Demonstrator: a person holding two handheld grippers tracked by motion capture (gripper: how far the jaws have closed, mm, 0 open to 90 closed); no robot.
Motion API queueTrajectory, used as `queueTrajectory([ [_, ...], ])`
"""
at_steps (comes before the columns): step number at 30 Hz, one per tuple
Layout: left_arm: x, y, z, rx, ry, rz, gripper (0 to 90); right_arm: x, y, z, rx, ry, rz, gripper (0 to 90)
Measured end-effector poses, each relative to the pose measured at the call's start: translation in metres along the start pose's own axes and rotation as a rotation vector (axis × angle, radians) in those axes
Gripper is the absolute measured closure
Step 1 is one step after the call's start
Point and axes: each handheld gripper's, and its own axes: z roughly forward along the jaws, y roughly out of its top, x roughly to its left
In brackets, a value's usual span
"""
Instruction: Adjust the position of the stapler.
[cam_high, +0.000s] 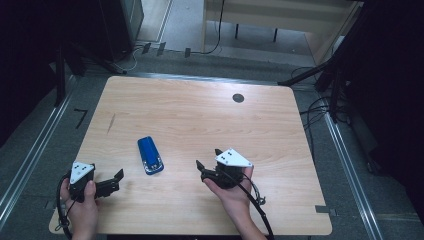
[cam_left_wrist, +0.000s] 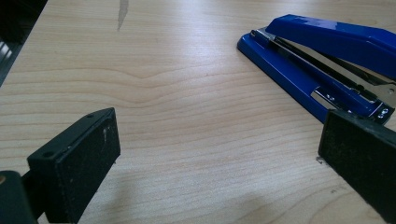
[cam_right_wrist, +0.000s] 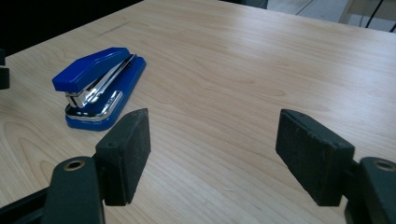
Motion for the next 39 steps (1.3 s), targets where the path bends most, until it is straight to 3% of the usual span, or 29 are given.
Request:
queueTrajectory([
  [6, 0.0, 0.0, 0.0, 0.001, -0.007, 0.004, 0.0, 0.012, 0.0, 0.009, 0.041, 0.021, -0.027, 31.6],
  [14, 0.001, 0.0, -0.001, -0.001, -0.013, -0.003, 0.0, 0.029, 0.006, 0.02, 0.038, 0.056, -0.038, 31.2],
  [25, 0.001, 0.0, -0.001, 0.0, -0.015, -0.004, 0.0, 0.056, 0.016, 0.039, 0.04, 0.097, -0.047, 19.6],
  [39, 0.001, 0.0, -0.001, 0.0, -0.011, -0.003, 0.0, 0.08, 0.014, 0.059, 0.057, 0.146, -0.055, 17.1],
])
